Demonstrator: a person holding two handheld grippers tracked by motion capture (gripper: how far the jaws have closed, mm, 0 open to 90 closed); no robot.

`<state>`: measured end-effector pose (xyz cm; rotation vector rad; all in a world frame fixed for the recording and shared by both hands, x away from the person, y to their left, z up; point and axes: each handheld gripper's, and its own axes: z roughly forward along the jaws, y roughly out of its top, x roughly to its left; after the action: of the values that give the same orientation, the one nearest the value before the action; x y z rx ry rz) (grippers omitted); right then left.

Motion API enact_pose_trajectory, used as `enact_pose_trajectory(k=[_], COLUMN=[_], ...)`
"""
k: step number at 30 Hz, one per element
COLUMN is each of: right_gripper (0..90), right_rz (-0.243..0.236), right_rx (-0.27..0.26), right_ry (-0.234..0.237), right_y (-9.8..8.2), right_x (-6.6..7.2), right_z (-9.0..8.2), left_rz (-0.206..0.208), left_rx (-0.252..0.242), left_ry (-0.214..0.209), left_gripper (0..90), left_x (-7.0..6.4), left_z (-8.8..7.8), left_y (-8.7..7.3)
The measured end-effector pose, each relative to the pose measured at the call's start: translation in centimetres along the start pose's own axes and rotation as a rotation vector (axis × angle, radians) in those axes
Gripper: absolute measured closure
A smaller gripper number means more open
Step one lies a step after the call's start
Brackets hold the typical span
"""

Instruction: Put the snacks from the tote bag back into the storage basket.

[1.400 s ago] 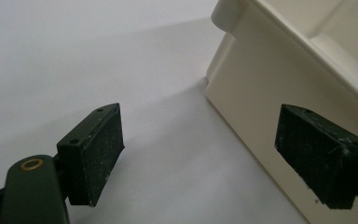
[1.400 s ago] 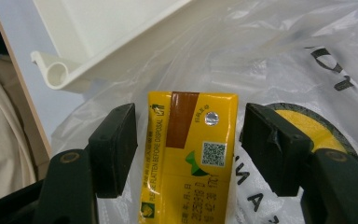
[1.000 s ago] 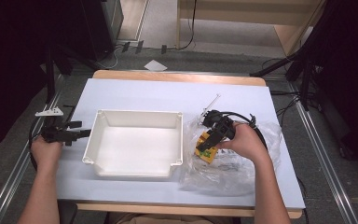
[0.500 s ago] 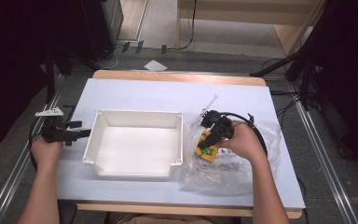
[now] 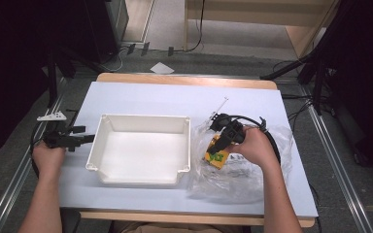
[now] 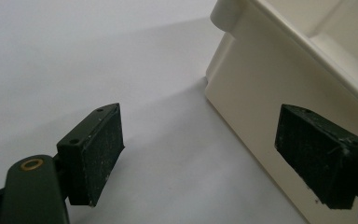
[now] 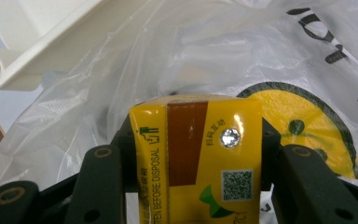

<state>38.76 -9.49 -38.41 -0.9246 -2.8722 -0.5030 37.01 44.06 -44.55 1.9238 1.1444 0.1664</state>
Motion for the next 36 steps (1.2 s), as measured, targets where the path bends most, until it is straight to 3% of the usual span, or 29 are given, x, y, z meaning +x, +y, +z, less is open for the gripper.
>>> enact_pose_trajectory(k=[17,20,23,36], right_gripper=[54.5,54.5,54.5,54.6], right_rz=[0.024,0.031,0.069,0.076], right_rx=[-0.027,-0.047,-0.065,-0.187], right_ry=[-0.012,-0.023,-0.02,-0.082], right_y=[-0.5,-0.7,-0.8,-1.0], right_x=[0.0,0.0,-0.2,0.3], right_z=[-2.1,-2.7,-3.3,-6.3], left_rz=[-0.001,-0.001,0.001,-0.001], left_rx=[0.0,0.0,0.002,-0.002], left_ry=[0.001,0.001,0.0,0.0], left_gripper=[16.3,16.3,16.3,16.3], left_x=[0.0,0.0,0.0,0.0], left_z=[0.0,0.0,0.0,0.0], left_y=[0.0,0.0,0.0,0.0])
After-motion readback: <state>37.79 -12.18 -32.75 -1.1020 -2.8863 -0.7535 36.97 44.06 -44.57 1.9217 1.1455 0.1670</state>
